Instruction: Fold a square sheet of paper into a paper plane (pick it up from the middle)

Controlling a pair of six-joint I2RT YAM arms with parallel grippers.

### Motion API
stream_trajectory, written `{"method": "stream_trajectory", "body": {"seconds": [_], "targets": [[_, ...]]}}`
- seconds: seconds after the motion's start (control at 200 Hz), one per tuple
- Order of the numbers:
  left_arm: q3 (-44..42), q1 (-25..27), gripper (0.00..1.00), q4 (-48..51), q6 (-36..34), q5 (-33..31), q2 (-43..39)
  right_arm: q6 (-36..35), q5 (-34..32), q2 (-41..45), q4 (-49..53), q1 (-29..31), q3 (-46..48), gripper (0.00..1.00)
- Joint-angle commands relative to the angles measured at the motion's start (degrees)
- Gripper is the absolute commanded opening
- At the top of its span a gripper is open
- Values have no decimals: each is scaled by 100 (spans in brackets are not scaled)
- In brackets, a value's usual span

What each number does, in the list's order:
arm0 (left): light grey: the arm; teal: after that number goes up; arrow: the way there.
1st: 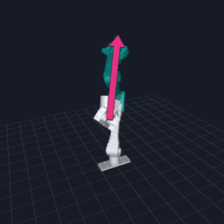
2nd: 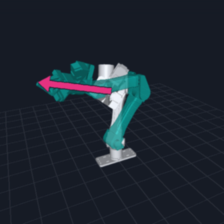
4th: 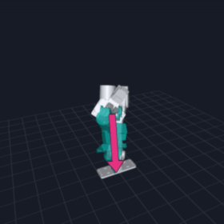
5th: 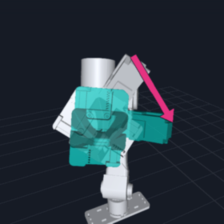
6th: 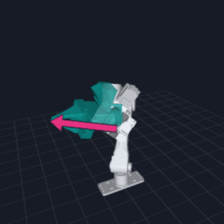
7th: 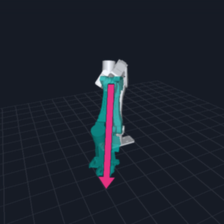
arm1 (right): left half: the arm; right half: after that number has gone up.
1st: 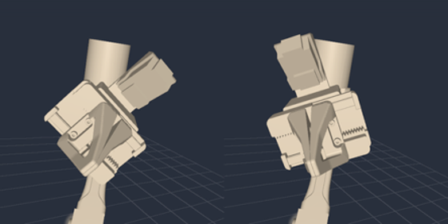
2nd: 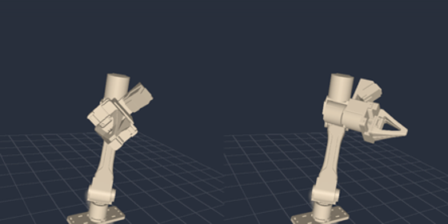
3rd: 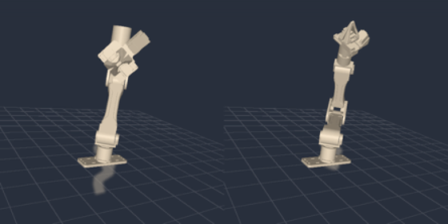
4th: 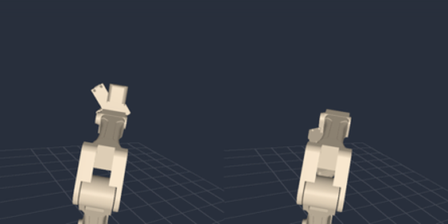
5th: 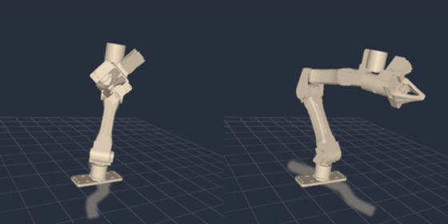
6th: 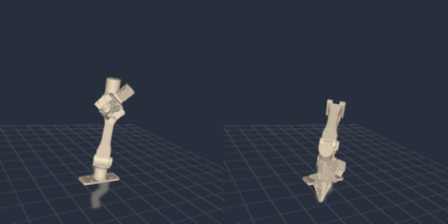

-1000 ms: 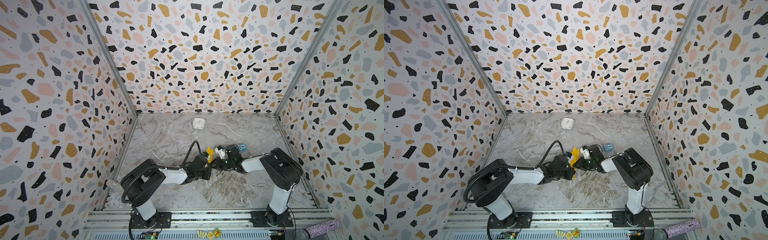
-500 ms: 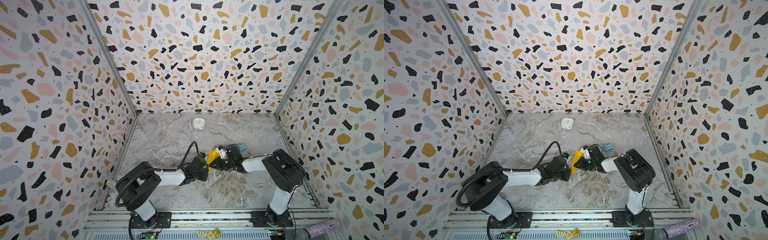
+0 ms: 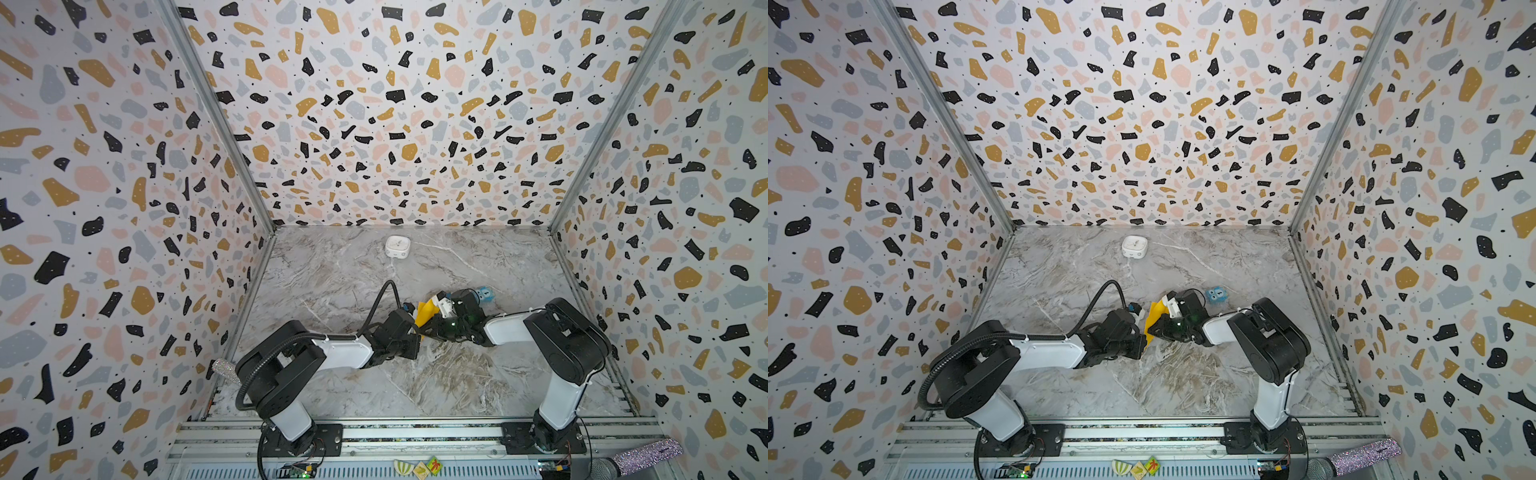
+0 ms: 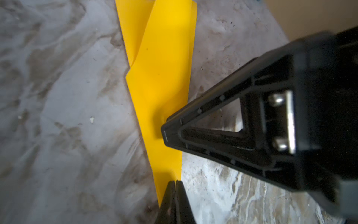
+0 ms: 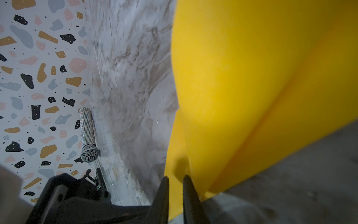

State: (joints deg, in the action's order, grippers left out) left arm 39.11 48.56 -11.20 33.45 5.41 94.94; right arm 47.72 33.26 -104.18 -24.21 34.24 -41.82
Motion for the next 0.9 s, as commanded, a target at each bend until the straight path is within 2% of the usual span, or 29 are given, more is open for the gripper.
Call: {"method": "stream_trajectory", "body": {"seconds": [0.0,0.17,0.33,0.896], "targets": [[132,3,0,-39,-40,37,161,-23,-87,125,220,-29,105,18],[41,30,0,279,-115,-101,269,-500,-95,292,311,-142,-21,18],[-103,49,0,430,-155,-193,267,-977,320,138,351,-231,-337,19],[-211,106,0,532,28,-348,211,-1089,-47,-44,452,-699,-302,19]]}}
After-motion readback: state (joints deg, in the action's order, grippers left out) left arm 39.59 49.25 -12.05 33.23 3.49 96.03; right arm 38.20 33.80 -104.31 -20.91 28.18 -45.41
